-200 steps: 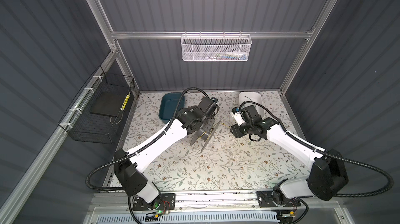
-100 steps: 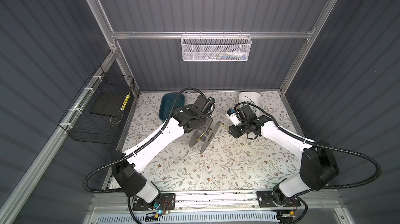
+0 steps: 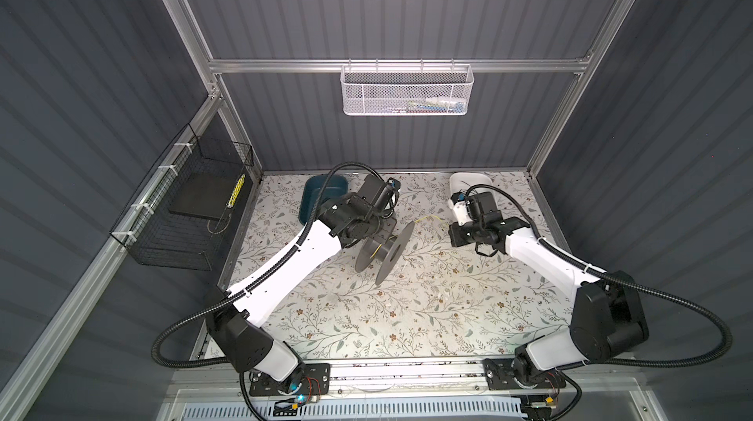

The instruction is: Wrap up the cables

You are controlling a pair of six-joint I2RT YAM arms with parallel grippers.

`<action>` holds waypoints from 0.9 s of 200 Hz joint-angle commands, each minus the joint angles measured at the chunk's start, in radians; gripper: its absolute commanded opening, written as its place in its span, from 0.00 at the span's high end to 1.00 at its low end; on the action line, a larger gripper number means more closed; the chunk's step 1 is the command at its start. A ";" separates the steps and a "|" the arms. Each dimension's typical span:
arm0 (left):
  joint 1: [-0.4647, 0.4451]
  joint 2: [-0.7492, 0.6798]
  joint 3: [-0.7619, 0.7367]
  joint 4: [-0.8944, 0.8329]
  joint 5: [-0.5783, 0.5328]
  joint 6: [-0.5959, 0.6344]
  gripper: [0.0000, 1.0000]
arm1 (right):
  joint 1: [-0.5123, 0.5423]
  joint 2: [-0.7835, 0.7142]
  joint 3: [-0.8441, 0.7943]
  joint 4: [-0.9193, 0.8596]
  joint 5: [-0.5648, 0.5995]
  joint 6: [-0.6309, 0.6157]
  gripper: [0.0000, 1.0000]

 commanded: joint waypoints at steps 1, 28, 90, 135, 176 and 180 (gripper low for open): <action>0.011 -0.059 -0.001 -0.047 -0.023 0.019 1.00 | -0.078 0.019 0.084 0.021 0.035 0.072 1.00; 0.025 -0.089 -0.025 -0.046 -0.015 0.016 1.00 | -0.105 0.072 0.116 0.007 0.066 0.077 1.00; 0.108 -0.121 0.044 -0.025 0.115 0.002 1.00 | -0.094 0.103 -0.007 0.079 0.123 0.149 1.00; 0.191 -0.069 0.172 0.074 0.232 -0.090 1.00 | 0.088 0.064 -0.125 0.156 0.170 0.201 1.00; 0.223 -0.013 0.233 0.232 0.236 -0.225 1.00 | 0.237 -0.005 -0.231 0.241 0.194 0.285 1.00; 0.223 -0.009 0.236 0.246 0.223 -0.241 1.00 | 0.251 -0.015 -0.241 0.248 0.194 0.295 1.00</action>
